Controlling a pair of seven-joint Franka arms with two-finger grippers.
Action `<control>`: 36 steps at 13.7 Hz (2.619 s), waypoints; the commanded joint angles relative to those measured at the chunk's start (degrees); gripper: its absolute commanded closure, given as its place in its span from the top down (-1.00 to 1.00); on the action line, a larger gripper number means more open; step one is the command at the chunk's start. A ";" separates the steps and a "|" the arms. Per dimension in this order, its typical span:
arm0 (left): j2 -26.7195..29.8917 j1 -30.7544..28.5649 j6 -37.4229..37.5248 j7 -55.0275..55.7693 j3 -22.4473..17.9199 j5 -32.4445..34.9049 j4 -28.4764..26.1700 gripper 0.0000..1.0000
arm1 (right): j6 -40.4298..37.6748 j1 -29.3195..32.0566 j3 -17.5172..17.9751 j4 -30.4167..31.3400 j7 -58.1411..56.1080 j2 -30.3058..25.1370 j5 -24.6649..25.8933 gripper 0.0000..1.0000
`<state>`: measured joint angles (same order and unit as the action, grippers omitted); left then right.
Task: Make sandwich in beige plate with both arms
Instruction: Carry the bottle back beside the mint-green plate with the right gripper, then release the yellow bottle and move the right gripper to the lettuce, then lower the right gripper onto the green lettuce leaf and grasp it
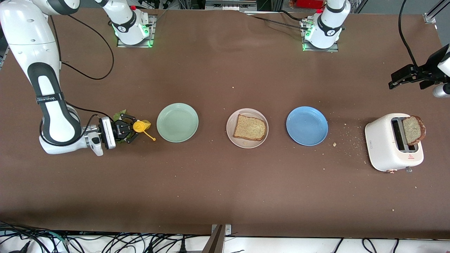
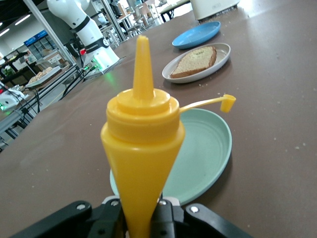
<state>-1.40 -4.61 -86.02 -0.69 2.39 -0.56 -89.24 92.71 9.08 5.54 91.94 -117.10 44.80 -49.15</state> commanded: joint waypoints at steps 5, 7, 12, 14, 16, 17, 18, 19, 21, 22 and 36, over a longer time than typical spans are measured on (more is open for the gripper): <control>-0.45 -0.23 0.24 0.34 0.16 -1.11 1.26 1.00 | -1.65 0.33 -0.35 -0.45 -11.56 1.69 -1.39 -0.71; -0.45 -0.23 0.24 0.25 0.16 -1.11 1.26 1.00 | -1.65 0.33 -1.14 -0.45 -13.23 2.14 -1.30 -0.71; -0.45 -0.23 0.24 0.25 0.16 -1.11 1.26 1.00 | -1.22 0.24 -1.58 -0.62 -18.51 4.42 -3.05 -0.66; -0.45 -0.23 0.24 0.25 0.16 -1.11 1.26 1.00 | -1.13 0.15 -1.67 -0.62 -18.87 4.51 -3.14 -0.55; -0.45 -0.05 0.24 -0.01 0.16 -0.94 1.26 1.00 | -1.47 0.15 -1.67 -0.62 -18.43 4.51 -3.14 -0.02; -0.62 0.12 0.24 0.08 0.16 -0.85 1.26 1.00 | -1.65 0.15 -1.67 -0.62 -18.17 4.51 -3.23 0.31; -0.71 0.21 0.24 0.17 0.16 -0.85 1.26 1.00 | -1.74 0.15 -1.93 -0.62 -17.64 4.51 -3.23 0.69; -0.71 0.21 0.24 0.08 0.16 -0.94 1.69 1.00 | -2.09 0.06 -2.46 -0.62 -16.33 4.51 -3.15 1.00; -0.80 0.21 0.24 -0.01 0.16 -0.94 1.79 1.00 | -2.27 -0.02 -2.81 -0.71 -14.66 3.99 -2.80 1.00; -0.80 0.21 0.24 0.08 0.16 -0.94 1.79 1.00 | -2.27 -0.02 -3.42 -0.89 -11.60 3.20 -2.27 1.00; -0.80 0.30 0.24 0.17 0.25 -0.94 1.87 1.00 | 14.85 -0.81 -5.36 8.68 48.50 -18.95 27.69 1.00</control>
<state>-1.40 -4.23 -86.02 -0.69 2.48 -0.56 -88.87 103.69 8.95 0.31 95.10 -77.51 30.21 -24.51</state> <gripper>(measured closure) 0.000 0.000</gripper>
